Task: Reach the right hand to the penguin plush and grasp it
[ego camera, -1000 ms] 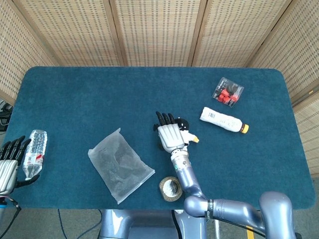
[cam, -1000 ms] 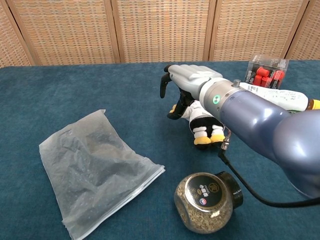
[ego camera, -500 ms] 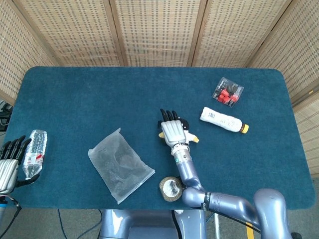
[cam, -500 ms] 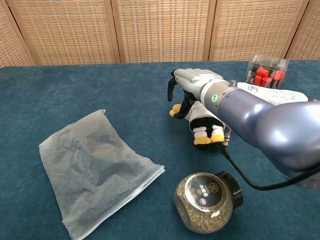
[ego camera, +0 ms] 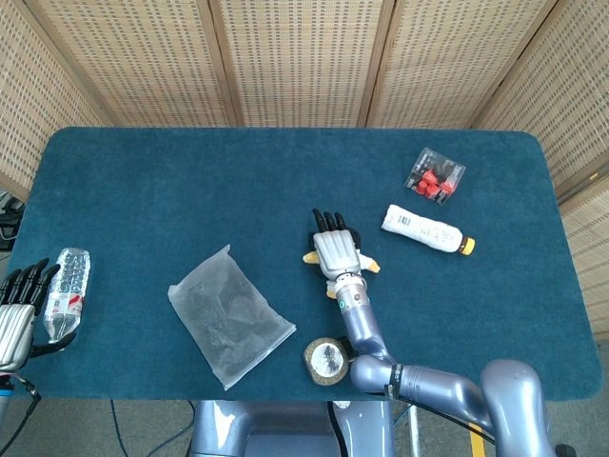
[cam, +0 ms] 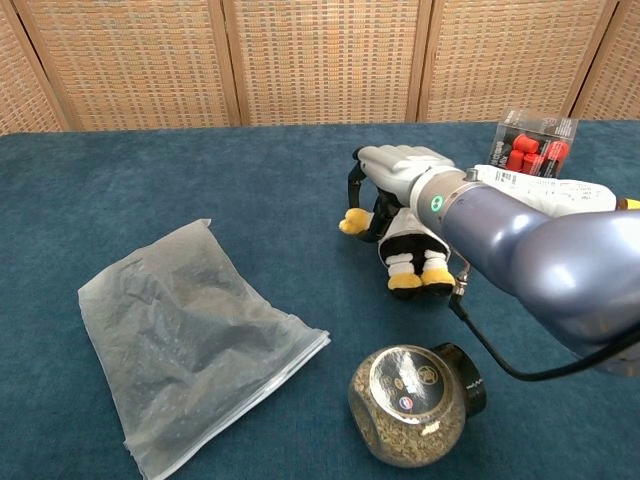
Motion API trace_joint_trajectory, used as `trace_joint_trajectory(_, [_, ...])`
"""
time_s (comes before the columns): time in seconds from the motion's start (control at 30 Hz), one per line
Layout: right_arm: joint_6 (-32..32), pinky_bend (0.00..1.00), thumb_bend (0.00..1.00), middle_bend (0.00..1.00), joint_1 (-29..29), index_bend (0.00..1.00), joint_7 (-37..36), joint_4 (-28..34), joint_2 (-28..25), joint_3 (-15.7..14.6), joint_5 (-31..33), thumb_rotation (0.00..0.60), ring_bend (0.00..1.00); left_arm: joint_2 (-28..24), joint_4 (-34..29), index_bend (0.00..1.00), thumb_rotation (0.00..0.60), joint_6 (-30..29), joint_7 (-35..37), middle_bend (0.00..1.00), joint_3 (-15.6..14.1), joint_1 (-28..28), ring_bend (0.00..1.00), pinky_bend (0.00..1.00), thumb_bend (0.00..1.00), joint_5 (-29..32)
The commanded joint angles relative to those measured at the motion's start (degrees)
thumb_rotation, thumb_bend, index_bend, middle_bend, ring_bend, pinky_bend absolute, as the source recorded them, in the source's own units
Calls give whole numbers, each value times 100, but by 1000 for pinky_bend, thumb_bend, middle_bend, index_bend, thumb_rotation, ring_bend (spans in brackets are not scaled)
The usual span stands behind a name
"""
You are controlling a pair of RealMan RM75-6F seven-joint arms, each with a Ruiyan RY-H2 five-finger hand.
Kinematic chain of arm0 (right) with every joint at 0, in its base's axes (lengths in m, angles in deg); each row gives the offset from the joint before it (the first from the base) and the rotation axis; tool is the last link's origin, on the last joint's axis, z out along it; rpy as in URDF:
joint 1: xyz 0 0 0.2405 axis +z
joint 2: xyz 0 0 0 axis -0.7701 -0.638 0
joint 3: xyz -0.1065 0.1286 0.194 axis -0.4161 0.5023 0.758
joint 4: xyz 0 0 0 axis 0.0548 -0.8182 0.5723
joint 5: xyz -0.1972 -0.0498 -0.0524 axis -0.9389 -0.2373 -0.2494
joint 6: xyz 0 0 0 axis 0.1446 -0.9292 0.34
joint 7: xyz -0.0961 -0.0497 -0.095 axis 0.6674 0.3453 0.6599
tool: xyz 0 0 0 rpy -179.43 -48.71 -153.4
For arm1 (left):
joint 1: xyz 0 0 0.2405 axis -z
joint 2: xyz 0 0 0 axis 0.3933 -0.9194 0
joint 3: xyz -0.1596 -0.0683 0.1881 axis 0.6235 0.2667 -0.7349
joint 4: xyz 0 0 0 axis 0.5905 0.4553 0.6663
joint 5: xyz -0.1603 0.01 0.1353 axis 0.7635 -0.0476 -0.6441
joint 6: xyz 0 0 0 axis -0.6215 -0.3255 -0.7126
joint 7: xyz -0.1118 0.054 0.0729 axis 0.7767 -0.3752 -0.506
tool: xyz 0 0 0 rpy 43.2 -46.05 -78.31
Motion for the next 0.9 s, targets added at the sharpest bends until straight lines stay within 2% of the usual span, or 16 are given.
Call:
trace_joint_trajectory(0.03, [-7, 83, 436, 78, -5, 527, -42, 13, -11, -9, 1, 600, 0, -16, -22, 0, 600, -5, 7, 0, -13, -1, 0, 0, 21, -24])
trace_joint_trajectory(0.53, [17, 81, 585, 114, 4, 602, -214, -65, -4, -109, -23, 600, 0, -52, -57, 0, 600, -79, 44, 0, -33, -19, 0, 0, 21, -97])
trace_joint_trajectory(0.9, [-315, 78, 598, 121, -27, 620, -141, 524, -244, -85, -155, 600, 0, -67, -49, 0, 600, -102, 95, 0, -29, -28, 0, 0, 22, -94])
